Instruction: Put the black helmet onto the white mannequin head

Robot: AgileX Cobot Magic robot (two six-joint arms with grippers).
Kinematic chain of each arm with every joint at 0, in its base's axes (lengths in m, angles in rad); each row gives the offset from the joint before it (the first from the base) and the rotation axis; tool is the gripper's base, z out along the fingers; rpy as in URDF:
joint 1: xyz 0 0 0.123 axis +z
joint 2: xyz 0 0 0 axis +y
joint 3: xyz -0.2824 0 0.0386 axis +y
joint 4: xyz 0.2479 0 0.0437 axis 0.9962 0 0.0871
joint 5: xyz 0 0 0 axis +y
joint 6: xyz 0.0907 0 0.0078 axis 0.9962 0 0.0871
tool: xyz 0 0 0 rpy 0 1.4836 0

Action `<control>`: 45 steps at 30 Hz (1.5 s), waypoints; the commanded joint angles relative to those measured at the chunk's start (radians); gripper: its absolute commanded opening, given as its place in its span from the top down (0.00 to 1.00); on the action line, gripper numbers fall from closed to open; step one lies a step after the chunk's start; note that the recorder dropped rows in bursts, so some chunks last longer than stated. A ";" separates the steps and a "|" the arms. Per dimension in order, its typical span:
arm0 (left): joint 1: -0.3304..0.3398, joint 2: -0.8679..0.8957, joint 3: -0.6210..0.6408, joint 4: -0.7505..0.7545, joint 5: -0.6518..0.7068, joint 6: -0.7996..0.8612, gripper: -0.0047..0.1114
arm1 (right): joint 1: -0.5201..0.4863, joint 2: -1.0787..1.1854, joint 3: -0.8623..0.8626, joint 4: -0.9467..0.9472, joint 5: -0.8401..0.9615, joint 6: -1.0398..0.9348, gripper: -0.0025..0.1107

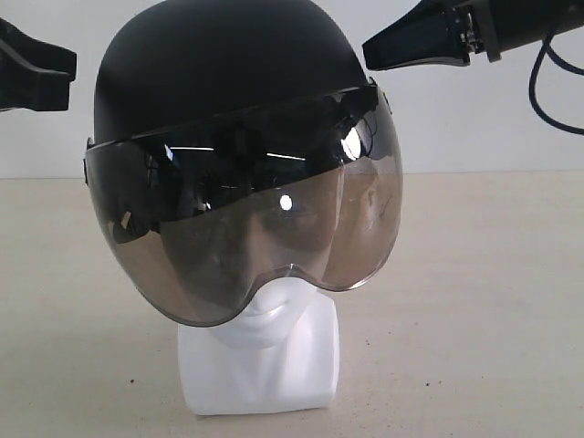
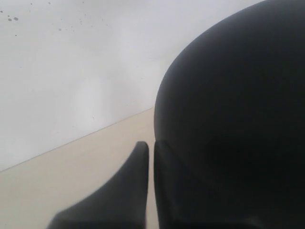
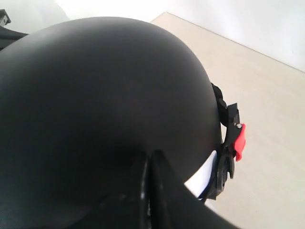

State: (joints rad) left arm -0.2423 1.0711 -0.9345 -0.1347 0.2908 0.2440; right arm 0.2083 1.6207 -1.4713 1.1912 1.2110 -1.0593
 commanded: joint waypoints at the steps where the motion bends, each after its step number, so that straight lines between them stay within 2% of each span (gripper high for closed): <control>1: 0.003 0.001 0.003 -0.017 0.004 -0.008 0.92 | 0.001 -0.001 -0.008 0.008 0.010 0.008 0.98; 9: 0.003 0.001 0.003 -0.028 -0.001 -0.008 0.92 | 0.007 -0.001 -0.008 -0.024 0.010 0.060 0.98; 17: 0.003 0.001 0.003 -0.049 -0.002 -0.008 0.92 | 0.083 -0.001 -0.008 -0.104 0.010 0.082 0.98; 45: 0.001 0.039 0.003 -0.115 -0.041 0.044 0.92 | 0.081 -0.006 -0.008 -0.152 0.010 0.165 0.98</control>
State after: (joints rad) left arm -0.2423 1.1024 -0.9345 -0.2189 0.2681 0.2640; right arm 0.2759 1.6207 -1.4776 1.0590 1.1712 -0.9031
